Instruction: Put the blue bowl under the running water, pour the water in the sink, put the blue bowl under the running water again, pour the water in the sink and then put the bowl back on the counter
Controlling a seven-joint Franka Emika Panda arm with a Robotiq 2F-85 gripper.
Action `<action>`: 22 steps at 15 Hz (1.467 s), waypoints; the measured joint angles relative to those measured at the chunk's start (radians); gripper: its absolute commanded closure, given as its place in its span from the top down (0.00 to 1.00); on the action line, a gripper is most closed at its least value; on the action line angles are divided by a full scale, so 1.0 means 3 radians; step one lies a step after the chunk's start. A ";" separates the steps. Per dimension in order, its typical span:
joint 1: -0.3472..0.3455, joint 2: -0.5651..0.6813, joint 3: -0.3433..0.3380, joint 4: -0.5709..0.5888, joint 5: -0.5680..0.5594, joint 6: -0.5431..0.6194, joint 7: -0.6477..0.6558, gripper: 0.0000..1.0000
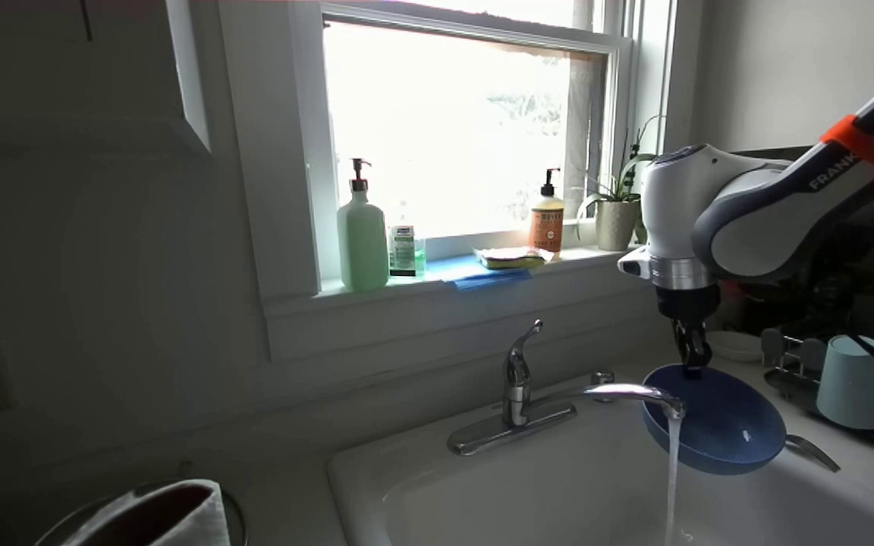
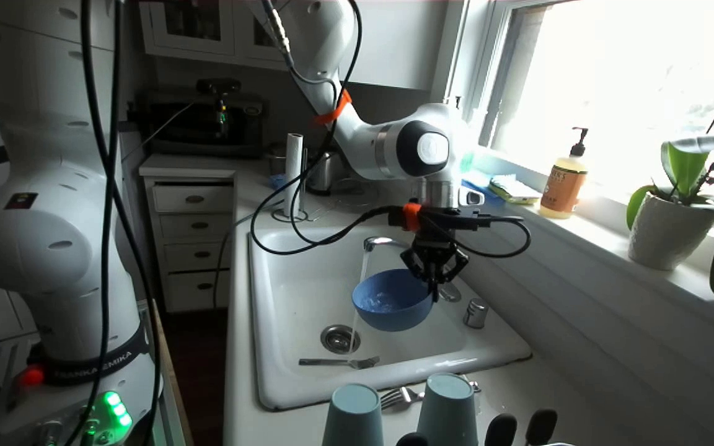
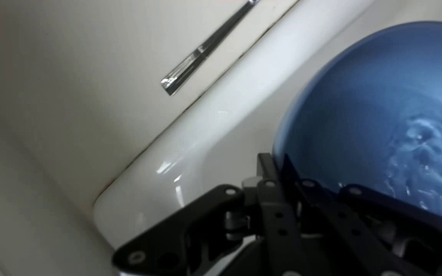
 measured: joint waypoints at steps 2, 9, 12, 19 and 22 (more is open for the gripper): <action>0.0055 -0.0090 -0.0002 -0.0104 -0.0377 0.0192 0.0154 0.01; 0.0146 -0.0378 -0.0002 -0.0300 -0.1905 0.0687 0.0831 0.01; 0.0146 -0.0483 -0.0002 -0.0316 -0.2659 0.0835 0.1244 0.01; 0.0147 -0.0747 0.0032 -0.0320 -0.4418 0.0983 0.2555 0.01; 0.0147 -0.0812 0.0043 -0.0357 -0.5114 0.0981 0.3293 0.01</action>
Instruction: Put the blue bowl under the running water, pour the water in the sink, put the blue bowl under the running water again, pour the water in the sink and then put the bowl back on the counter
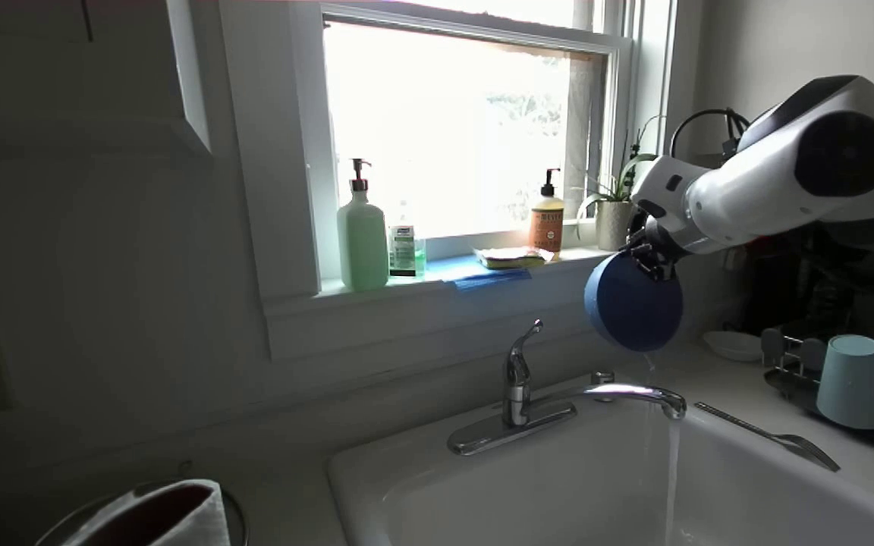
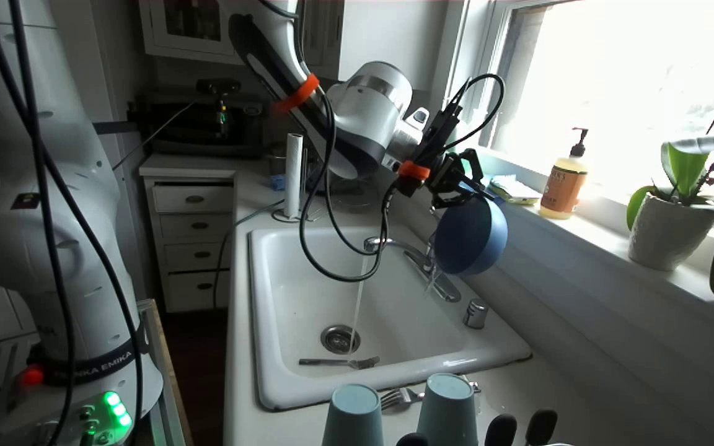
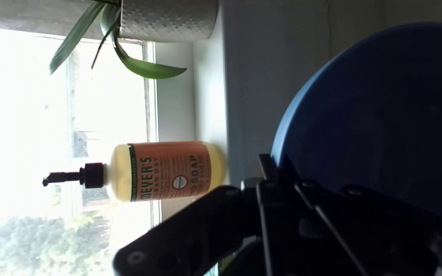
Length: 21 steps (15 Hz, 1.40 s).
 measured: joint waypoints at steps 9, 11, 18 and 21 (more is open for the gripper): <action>0.0006 -0.0055 -0.0033 -0.0233 -0.0783 -0.0249 0.1135 0.01; 0.0007 -0.0080 -0.0048 -0.0268 -0.0833 -0.0287 0.1219 0.01; 0.0006 -0.0097 -0.0114 -0.0313 -0.0349 -0.0301 0.1049 0.01; 0.0006 -0.0093 -0.0125 -0.0313 0.0297 -0.0302 0.0684 0.01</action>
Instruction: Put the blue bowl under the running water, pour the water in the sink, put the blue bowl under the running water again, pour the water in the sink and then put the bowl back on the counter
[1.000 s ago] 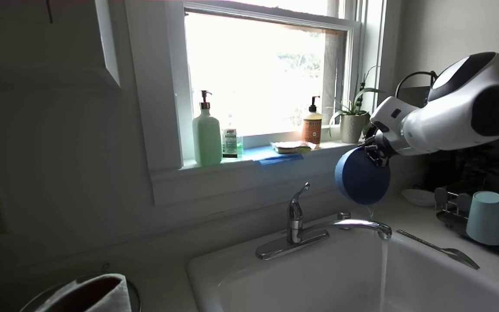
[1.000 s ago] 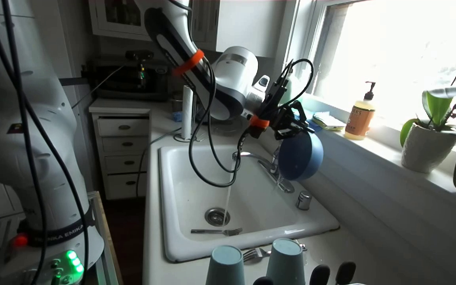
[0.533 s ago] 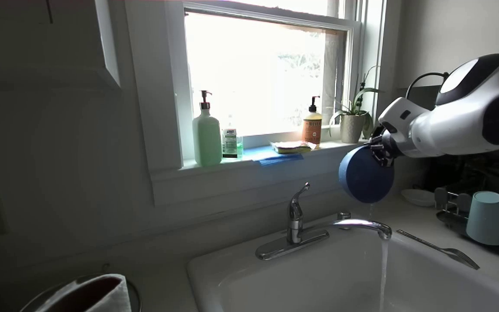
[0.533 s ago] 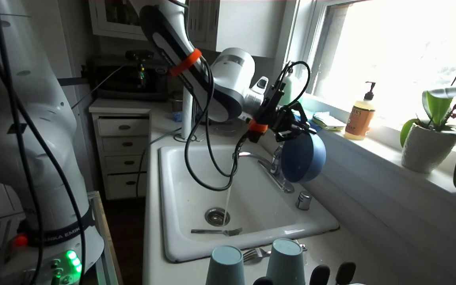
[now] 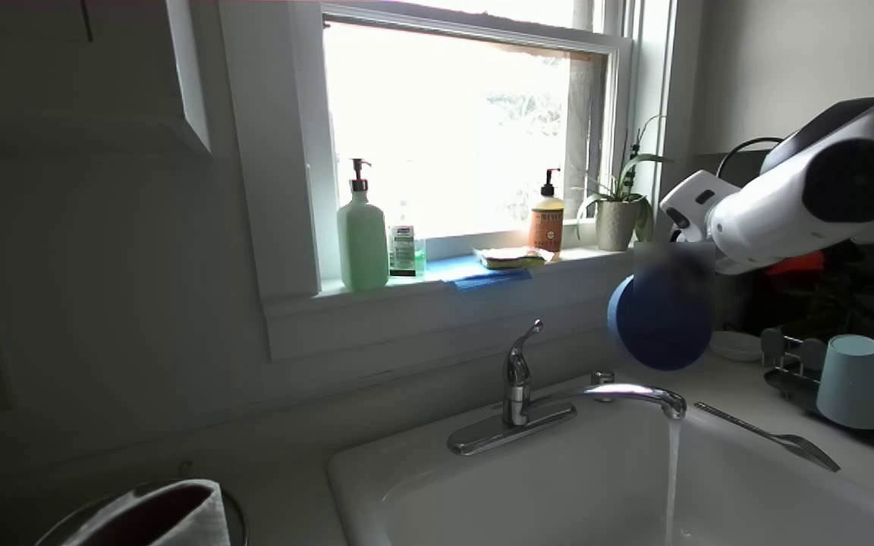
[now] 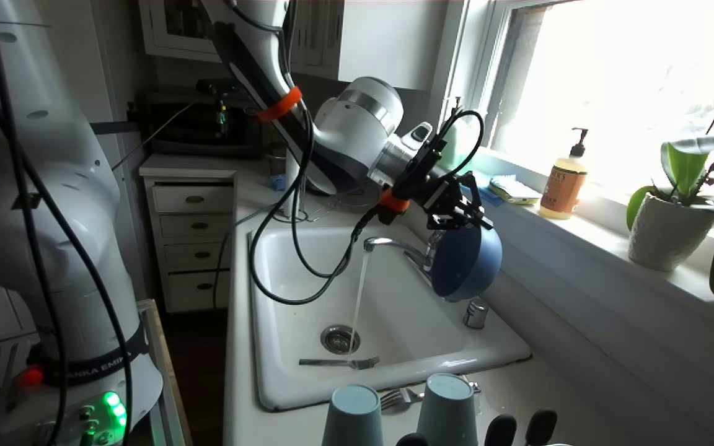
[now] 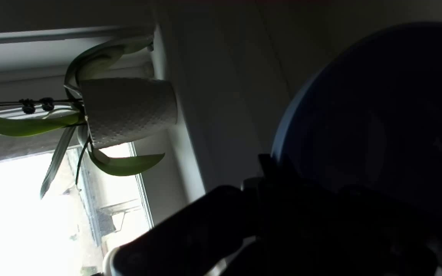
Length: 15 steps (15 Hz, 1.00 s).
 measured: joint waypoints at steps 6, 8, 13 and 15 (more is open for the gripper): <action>0.0006 0.0048 0.0001 0.0012 0.1545 -0.0234 -0.0946 0.01; 0.0010 0.0093 0.0004 0.0037 0.2065 -0.0371 -0.1275 0.01; 0.0027 0.0234 0.0030 0.0208 0.3284 -0.0720 -0.1991 0.01; 0.0036 0.0303 0.0046 0.0303 0.3666 -0.0854 -0.2192 0.01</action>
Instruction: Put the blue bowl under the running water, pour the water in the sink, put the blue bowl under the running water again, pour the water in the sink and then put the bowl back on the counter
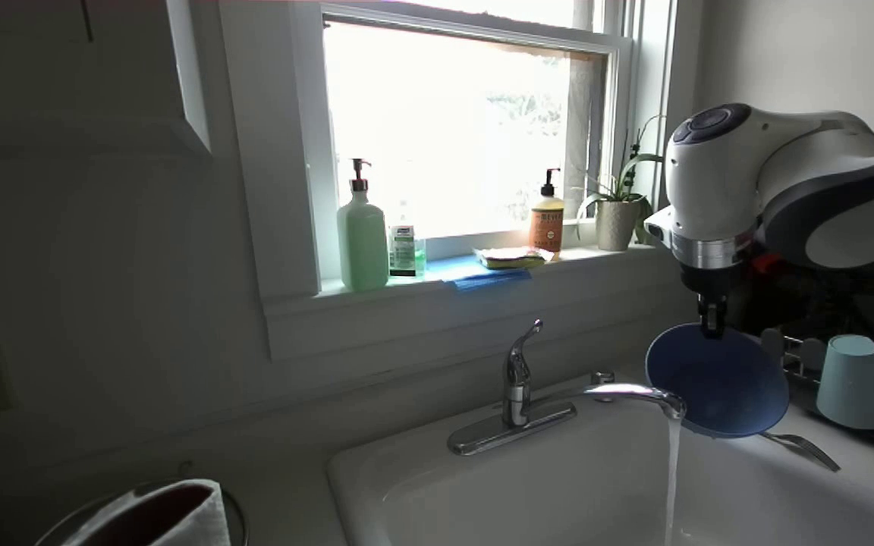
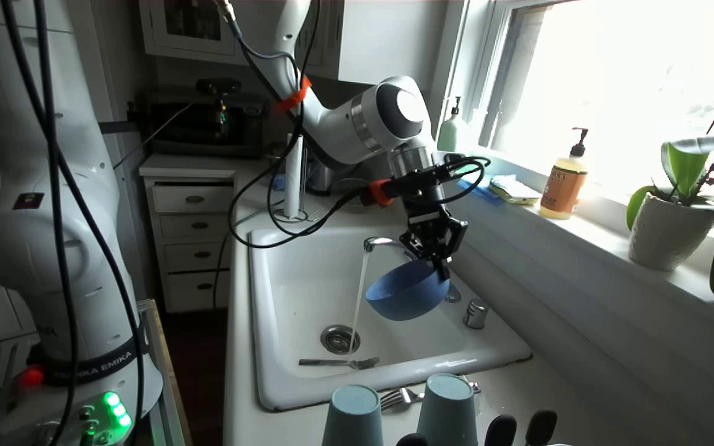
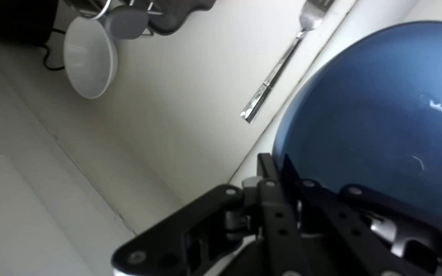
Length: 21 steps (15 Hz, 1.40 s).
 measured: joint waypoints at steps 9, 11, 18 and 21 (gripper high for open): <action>0.0007 0.0424 0.0008 0.0422 0.1043 -0.0626 -0.0411 0.01; 0.0005 0.0496 0.0006 0.0495 0.1220 -0.0727 -0.0510 0.01; -0.0018 0.0598 0.0004 0.0592 0.1613 -0.0797 -0.0850 0.01; -0.0036 0.0620 0.0003 0.0608 0.1682 -0.0797 -0.0945 0.01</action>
